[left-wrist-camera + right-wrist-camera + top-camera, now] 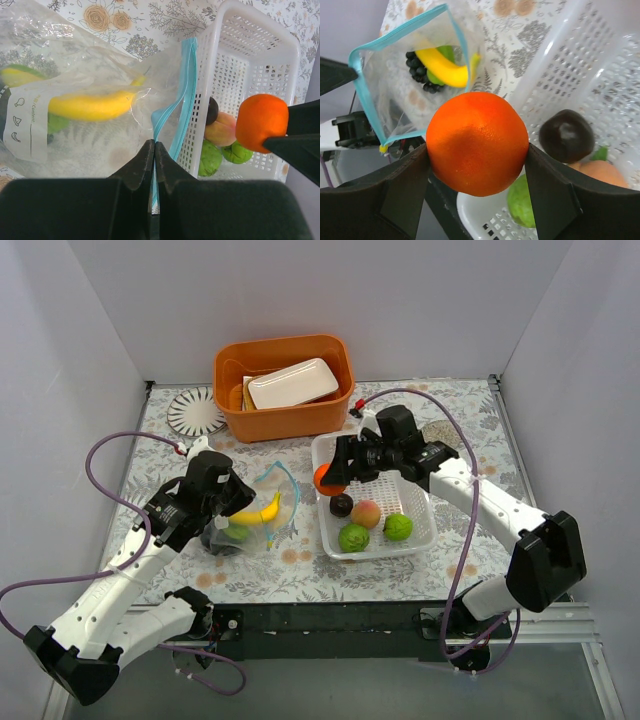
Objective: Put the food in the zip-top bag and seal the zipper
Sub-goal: Place the fake fruit in the zipper food storage bag.
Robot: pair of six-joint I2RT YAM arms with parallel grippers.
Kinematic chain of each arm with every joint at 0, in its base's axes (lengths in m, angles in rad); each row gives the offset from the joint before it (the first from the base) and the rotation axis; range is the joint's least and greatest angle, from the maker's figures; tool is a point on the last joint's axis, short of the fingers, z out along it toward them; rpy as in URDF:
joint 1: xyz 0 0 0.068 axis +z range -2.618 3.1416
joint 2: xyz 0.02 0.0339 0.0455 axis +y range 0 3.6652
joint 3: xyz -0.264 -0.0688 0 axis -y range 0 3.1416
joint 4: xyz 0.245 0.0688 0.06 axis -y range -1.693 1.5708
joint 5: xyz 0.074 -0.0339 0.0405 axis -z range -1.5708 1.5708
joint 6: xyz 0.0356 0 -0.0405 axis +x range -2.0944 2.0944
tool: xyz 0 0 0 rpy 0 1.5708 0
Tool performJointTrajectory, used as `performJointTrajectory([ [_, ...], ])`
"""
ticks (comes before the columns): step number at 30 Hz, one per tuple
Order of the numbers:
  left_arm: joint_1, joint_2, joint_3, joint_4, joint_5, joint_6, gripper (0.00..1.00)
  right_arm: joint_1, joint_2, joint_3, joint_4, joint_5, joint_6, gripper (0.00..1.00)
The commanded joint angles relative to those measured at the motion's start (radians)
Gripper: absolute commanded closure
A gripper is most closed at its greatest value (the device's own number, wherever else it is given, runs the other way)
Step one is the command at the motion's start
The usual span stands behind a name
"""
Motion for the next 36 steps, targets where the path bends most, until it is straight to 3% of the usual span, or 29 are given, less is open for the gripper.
performJointTrajectory([
  [1, -0.003, -0.007, 0.005, 0.012, 0.01, 0.003, 1.0, 0.078, -0.001, 0.06, 0.051, -0.044, 0.034, 0.67],
  [10, -0.003, -0.011, -0.012, 0.029, 0.04, -0.002, 1.0, 0.217, 0.045, 0.087, 0.153, 0.007, 0.078, 0.66],
  [15, -0.003, -0.013, -0.006, 0.026, 0.043, -0.004, 1.0, 0.271, 0.137, 0.163, 0.127, 0.033, 0.068, 0.66],
  [23, -0.003, -0.016, 0.012, 0.01, 0.033, -0.008, 1.0, 0.308, 0.25, 0.28, 0.065, 0.094, 0.023, 0.66],
  [36, -0.003, -0.047, 0.068, -0.013, -0.028, -0.011, 1.0, 0.329, 0.347, 0.379, 0.068, 0.052, -0.003, 0.59],
])
